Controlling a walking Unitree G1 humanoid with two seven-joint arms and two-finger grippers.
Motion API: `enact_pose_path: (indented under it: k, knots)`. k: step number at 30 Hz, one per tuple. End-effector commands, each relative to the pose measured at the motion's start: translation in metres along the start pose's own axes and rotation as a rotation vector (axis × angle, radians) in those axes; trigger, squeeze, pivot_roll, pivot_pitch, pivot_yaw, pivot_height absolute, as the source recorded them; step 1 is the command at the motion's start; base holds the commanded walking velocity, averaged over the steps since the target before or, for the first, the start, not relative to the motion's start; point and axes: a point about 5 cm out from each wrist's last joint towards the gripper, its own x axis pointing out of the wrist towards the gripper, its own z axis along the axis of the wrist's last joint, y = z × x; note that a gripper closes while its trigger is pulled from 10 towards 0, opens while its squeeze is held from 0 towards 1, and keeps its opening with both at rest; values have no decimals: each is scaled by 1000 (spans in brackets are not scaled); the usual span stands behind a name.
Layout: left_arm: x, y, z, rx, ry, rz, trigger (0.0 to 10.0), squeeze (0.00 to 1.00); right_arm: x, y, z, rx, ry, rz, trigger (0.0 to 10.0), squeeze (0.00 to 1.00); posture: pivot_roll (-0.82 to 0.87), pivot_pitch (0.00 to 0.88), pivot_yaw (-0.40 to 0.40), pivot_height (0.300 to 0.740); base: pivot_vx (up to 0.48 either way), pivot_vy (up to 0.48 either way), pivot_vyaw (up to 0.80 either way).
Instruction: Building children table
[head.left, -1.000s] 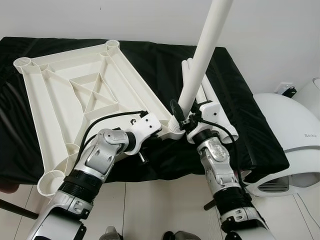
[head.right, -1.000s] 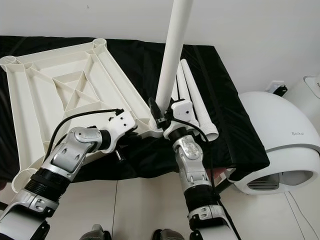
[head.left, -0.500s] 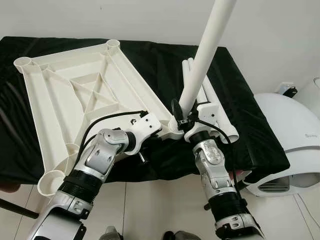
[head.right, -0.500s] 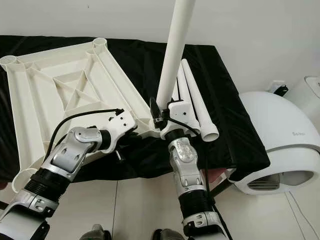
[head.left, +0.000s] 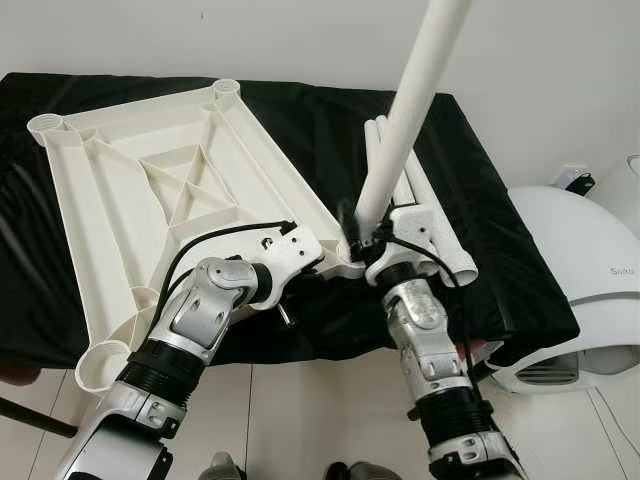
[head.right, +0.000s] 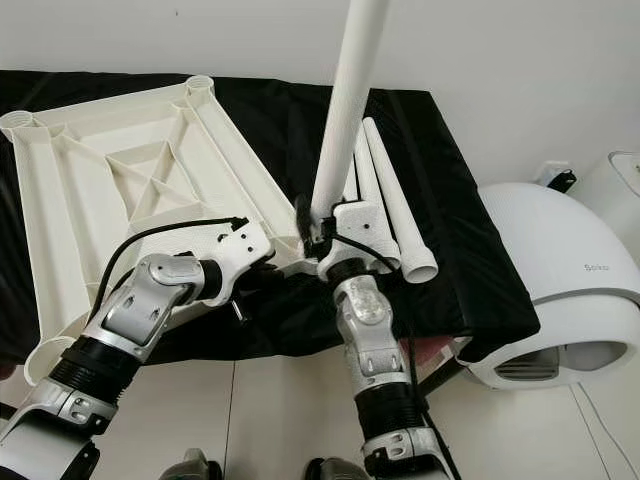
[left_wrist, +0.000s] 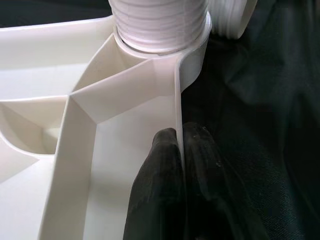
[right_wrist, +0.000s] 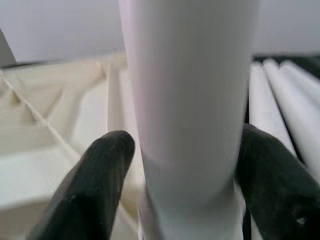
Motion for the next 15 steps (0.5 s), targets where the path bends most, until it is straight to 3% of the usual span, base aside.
enact_pose_path:
  k: [1,10,11,15]
  knots:
    - [-1,7,5,21,-13,100,10000,0,0,-1,-1,17,14,5,10000,1000,-5,57,-49,740,0,0,0]
    - [0,7,7,21,-17,101,10000,0,0,-2,2,9,-2,30,10000,1000,-6,52,-51,740,0,0,0]
    - [0,7,7,21,-17,100,10000,0,0,-3,3,11,-6,39,10000,0,-7,54,-50,740,0,0,0]
    - [-1,7,6,21,-15,99,10000,0,0,-6,4,10,0,68,10000,0,-9,56,-49,740,0,0,0]
